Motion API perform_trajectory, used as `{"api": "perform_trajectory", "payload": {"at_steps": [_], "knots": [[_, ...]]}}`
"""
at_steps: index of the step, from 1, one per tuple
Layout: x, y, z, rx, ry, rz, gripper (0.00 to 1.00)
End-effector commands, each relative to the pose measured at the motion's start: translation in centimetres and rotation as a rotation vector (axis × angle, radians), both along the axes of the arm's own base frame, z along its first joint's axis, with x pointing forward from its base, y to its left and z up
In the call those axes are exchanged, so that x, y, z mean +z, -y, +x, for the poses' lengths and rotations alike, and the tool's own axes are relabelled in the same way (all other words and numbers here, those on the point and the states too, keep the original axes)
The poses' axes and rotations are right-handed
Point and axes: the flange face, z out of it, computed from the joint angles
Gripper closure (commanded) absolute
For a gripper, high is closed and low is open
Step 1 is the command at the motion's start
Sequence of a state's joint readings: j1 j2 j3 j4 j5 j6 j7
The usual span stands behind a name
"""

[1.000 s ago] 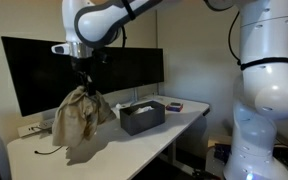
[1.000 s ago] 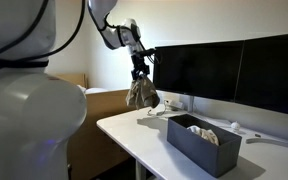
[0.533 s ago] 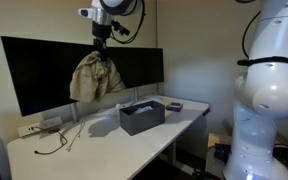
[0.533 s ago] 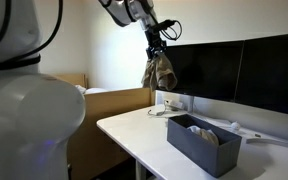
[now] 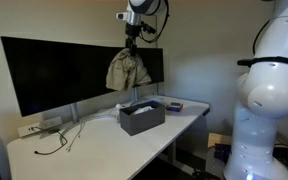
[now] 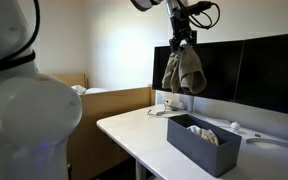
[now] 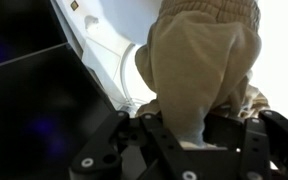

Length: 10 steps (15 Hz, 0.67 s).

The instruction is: Put the clothing in the grey box.

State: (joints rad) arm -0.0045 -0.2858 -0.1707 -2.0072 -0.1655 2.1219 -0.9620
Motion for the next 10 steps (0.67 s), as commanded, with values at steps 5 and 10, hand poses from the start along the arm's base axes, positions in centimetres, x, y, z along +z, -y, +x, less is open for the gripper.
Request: {"api": "perform_trajectory", "payload": {"at_steps": [5,10], "knots": [[-8.3,9.2,-2.6,-0.114,-0.148,0.008,0.94],[-12.8,9.5,-0.7,-0.124,-0.199,0.003,0.93]]}}
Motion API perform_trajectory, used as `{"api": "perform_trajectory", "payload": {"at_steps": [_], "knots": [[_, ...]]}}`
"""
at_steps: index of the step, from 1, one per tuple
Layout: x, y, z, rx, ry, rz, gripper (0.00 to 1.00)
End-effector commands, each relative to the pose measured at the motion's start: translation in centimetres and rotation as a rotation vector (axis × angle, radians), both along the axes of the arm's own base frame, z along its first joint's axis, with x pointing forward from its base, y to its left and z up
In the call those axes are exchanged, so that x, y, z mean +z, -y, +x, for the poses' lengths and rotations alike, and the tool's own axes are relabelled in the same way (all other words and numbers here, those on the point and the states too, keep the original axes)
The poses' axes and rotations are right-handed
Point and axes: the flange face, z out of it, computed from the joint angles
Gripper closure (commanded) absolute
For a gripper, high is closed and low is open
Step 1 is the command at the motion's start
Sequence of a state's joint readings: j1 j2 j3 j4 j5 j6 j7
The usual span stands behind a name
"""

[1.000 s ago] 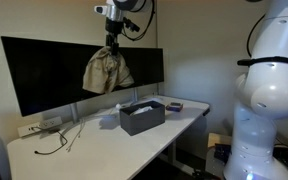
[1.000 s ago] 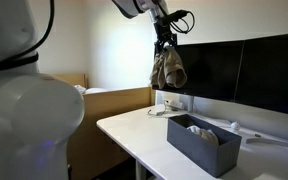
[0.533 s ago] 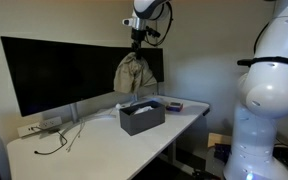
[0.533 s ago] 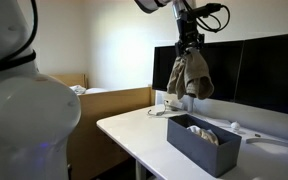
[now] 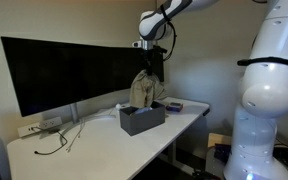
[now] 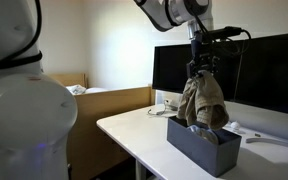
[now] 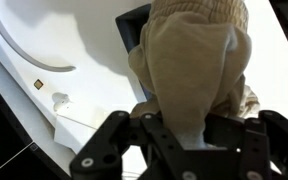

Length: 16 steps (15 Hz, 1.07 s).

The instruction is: Put the clothing in the grey box.

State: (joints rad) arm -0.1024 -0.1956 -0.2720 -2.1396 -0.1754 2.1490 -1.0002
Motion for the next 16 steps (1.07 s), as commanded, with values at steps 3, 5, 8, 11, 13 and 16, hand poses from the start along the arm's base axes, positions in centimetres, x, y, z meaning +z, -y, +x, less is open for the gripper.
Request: {"api": "perform_trajectory", "payload": {"at_steps": [3,5,8,11,13,16], "knots": [[-3.5,-0.4,3.2,0.037,0.013,-0.059,0.94],[-5.1,-0.6,4.1,0.043,0.017,-0.072,0.93],[-8.3,-0.8,4.7,0.042,-0.011,-0.08,0.94],[-11.9,-0.4,4.4,0.027,-0.067,-0.095,0.94],[-14.5,0.1,3.7,0.014,-0.091,-0.113,0.94],[-18.6,0.7,2.3,0.0,-0.116,-0.16,0.94]]}}
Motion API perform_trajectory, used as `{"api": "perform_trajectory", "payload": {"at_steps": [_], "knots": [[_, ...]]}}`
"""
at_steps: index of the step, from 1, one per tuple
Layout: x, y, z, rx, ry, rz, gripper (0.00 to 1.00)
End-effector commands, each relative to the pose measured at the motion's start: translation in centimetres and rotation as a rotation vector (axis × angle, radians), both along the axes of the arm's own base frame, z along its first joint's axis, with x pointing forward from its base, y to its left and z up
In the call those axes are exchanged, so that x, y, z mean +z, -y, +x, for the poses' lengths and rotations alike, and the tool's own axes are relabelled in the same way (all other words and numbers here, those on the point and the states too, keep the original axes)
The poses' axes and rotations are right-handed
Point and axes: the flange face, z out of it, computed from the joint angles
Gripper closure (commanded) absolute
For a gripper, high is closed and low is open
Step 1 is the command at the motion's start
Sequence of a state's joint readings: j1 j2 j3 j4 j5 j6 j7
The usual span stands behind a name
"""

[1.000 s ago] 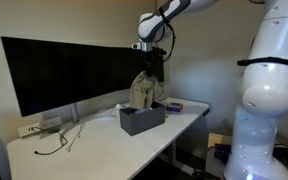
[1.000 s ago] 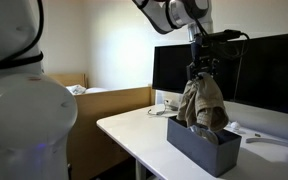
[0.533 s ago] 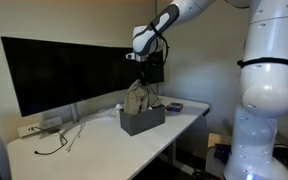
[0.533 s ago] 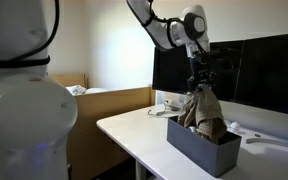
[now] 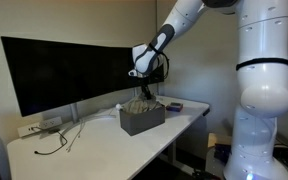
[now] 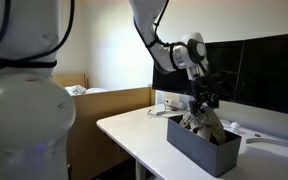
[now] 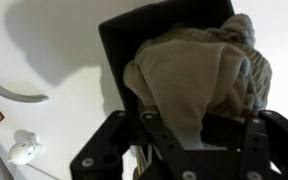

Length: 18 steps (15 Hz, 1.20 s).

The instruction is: Put the clothing in the grey box.

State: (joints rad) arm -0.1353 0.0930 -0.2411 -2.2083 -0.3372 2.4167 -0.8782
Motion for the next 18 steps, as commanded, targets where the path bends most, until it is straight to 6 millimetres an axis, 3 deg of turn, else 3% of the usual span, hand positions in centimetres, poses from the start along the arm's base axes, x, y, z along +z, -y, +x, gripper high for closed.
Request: {"api": "perform_trajectory", "payload": {"at_steps": [1,5,6,11,14,15,16,18], "knots": [[-4.4,0.6,-1.9,-0.019,-0.003,-0.056,0.94],[-9.8,1.1,-3.6,-0.046,-0.05,-0.108,0.94],[-10.3,0.3,-2.4,-0.047,-0.059,-0.122,0.94],[-14.2,1.0,-4.0,-0.065,-0.115,-0.137,0.94],[-14.9,1.3,-4.2,-0.058,-0.123,-0.146,0.95],[-14.9,1.3,-4.2,-0.057,-0.111,-0.153,0.71],[-12.3,0.2,-2.9,-0.034,-0.078,-0.152,0.7],[-10.5,0.8,-4.2,-0.012,-0.053,-0.149,0.62]]}}
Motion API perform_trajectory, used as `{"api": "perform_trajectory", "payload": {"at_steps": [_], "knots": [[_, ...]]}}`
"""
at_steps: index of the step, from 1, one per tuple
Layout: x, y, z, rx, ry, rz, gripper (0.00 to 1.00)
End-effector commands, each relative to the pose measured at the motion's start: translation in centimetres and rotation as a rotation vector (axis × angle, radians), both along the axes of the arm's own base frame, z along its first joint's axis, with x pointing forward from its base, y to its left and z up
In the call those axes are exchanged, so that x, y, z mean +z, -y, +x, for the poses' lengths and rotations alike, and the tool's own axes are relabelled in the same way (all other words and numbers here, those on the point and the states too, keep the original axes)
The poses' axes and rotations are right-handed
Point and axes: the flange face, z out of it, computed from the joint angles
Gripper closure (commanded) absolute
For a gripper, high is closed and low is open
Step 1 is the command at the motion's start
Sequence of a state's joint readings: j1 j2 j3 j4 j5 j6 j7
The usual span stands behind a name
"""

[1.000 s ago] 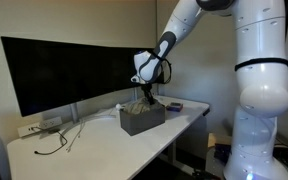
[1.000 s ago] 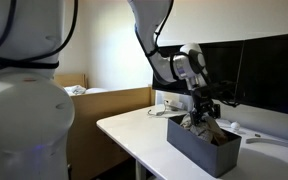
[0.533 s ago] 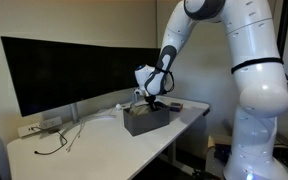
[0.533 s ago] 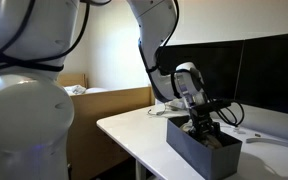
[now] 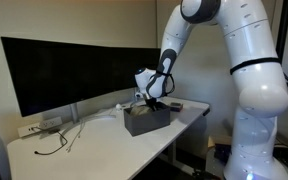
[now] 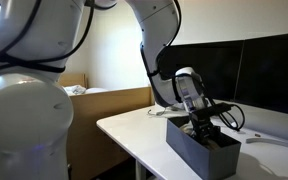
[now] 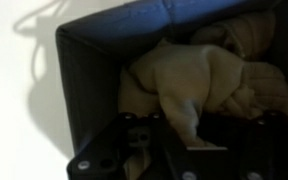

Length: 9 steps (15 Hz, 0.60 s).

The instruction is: Put the clothing in the grey box.

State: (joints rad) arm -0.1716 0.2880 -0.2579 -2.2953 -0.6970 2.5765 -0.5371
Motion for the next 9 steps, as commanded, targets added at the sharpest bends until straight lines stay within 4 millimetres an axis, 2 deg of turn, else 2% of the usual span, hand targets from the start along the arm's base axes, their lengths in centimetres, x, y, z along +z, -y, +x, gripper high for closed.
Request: {"api": "perform_trajectory", "payload": {"at_steps": [1,2,5,9], "knots": [[3.1,0.2,-2.3,0.059,0.054,-0.002,0.55],[3.8,0.5,-3.3,0.083,0.057,0.0,0.49],[6.1,2.6,-8.0,0.129,0.075,0.013,0.3],[8.2,7.0,-15.1,0.203,0.125,0.039,0.04]]}}
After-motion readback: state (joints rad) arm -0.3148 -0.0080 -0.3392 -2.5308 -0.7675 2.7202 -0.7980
